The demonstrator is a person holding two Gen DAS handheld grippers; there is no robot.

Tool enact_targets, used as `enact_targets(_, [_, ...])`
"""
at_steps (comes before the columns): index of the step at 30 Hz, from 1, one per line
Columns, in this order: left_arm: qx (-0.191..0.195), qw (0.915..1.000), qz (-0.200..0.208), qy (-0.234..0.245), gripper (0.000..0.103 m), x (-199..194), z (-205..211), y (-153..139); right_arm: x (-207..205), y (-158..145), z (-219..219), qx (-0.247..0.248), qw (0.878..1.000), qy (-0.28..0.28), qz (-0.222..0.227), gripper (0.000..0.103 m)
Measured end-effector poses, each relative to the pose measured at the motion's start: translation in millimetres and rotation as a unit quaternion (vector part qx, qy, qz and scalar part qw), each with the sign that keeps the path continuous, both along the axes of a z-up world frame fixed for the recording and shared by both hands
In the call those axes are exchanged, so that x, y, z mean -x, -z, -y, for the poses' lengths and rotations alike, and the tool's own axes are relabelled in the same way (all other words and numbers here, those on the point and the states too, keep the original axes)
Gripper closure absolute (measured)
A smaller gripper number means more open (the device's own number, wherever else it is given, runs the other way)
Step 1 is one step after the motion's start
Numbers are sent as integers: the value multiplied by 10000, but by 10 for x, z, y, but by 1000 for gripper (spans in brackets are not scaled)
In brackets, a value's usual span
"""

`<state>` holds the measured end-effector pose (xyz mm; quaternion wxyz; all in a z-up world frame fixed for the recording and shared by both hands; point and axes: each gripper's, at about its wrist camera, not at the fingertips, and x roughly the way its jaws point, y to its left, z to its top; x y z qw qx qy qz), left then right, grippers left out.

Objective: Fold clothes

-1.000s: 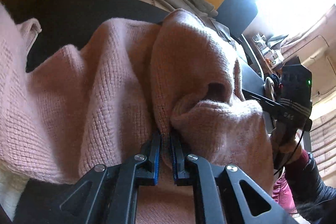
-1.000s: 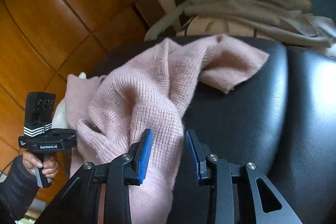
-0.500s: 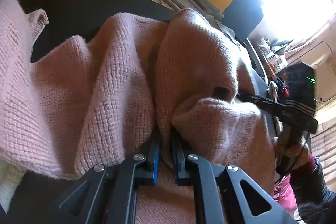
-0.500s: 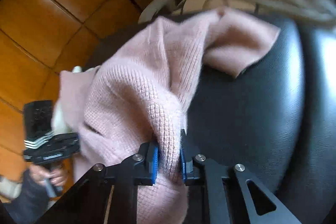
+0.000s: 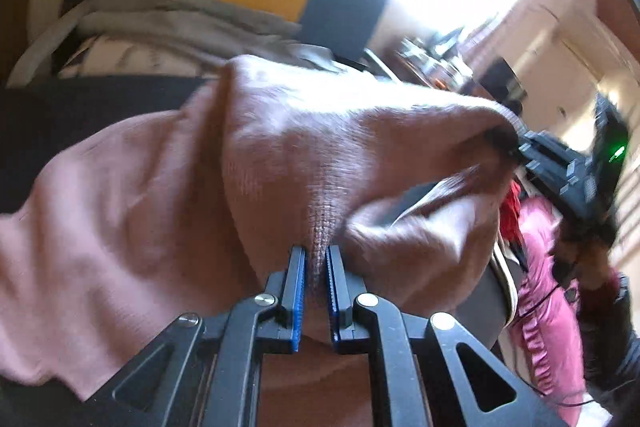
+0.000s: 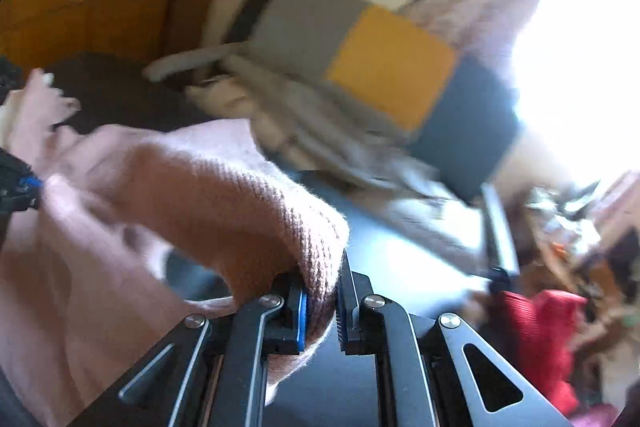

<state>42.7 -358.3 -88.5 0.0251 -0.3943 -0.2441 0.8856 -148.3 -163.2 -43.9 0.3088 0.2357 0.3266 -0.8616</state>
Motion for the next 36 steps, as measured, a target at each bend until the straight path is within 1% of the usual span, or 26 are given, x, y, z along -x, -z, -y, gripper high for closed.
enact_targets(2, [61, 9998, -28, 210, 94, 235, -246, -22, 50, -240, -346, 172, 9994, 265, -102, 92])
enact_targets(4, [149, 9987, -58, 477, 93, 429, -494, -47, 29, -467, -648, 235, 9974, 537, -422, 92])
enact_targets(6, [192, 9972, -97, 714, 92, 568, -730, -90, 52, -623, -884, 55, 9921, 897, -880, 92])
enact_targets(7, [247, 9963, -167, 801, 92, 602, -861, -125, 143, -647, -942, -71, 9884, 1102, -1047, 92])
enact_targets(10, [224, 9953, -332, 882, 91, 560, -1095, -170, 432, -720, -1113, -447, 9720, 1723, -1532, 92])
enact_targets(11, [212, 9955, -327, 858, 91, 532, -1131, -165, 614, -733, -1153, -567, 9646, 1997, -1628, 87])
enact_targets(12, [241, 9963, -258, 789, 91, 463, -1142, -106, 746, -737, -1188, -623, 9600, 2163, -1664, 75])
enact_targets(13, [271, 9969, -189, 720, 91, 394, -1152, -47, 868, -717, -1220, -661, 9597, 2253, -1545, 67])
enact_targets(15, [327, 9981, 38, 513, 91, 208, -1112, 114, 1099, -673, -1281, -730, 9589, 2421, -1290, 34])
enact_targets(16, [312, 9985, 112, 424, 91, 106, -1052, 187, 1142, -613, -1302, -735, 9611, 2437, -1073, 27])
enact_targets(17, [297, 9988, 186, 335, 91, 5, -993, 261, 1142, -525, -1343, -740, 9636, 2418, -872, 22])
enact_targets(18, [306, 9990, 277, 178, 91, -90, -924, 331, 1129, -435, -1388, -749, 9654, 2400, -688, 22])
enact_targets(20, [304, 9983, 477, -147, 91, -282, -758, 471, 967, -243, -1536, -783, 9679, 2342, -470, 22])
enact_targets(21, [286, 9978, 519, -281, 91, -414, -688, 519, 798, -160, -1650, -570, 9767, 2068, -114, 22])
enact_targets(22, [267, 9972, 560, -415, 91, -546, -618, 567, 628, -77, -1763, -355, 9829, 1789, 243, 22])
enact_targets(23, [248, 9964, 601, -549, 91, -679, -548, 615, 461, 9, -1873, -150, 9864, 1521, 608, 22])
enact_targets(24, [236, 9960, 601, -624, 91, -752, -524, 629, 307, 113, -1959, 3, 9859, 1334, 1015, 22])
enact_targets(25, [217, 9957, 573, -693, 91, -829, -502, 639, 165, 214, -2041, 153, 9832, 1171, 1394, 22])
enact_targets(27, [179, 9950, 517, -830, 91, -981, -458, 659, 2, 392, -2152, 434, 9748, 1128, 1877, 22])
enact_targets(28, [220, 9949, 533, -825, 91, -1027, -492, 669, -79, 481, -2207, 573, 9694, 1105, 2117, 22])
enact_targets(30, [326, 9949, 601, -740, 91, -1109, -563, 706, -241, 660, -2319, 852, 9563, 1057, 2591, 22])
enact_targets(33, [571, 9932, 814, -604, 91, -1075, -646, 779, -485, 927, -2485, 1263, 9309, 978, 3285, 23])
enact_targets(34, [714, 9927, 809, -536, 91, -1073, -664, 779, -567, 1016, -2541, 1399, 9209, 951, 3512, 25])
enact_targets(36, [996, 9907, 833, -413, 91, -1043, -687, 790, -729, 1195, -2652, 1666, 8988, 893, 3956, 42])
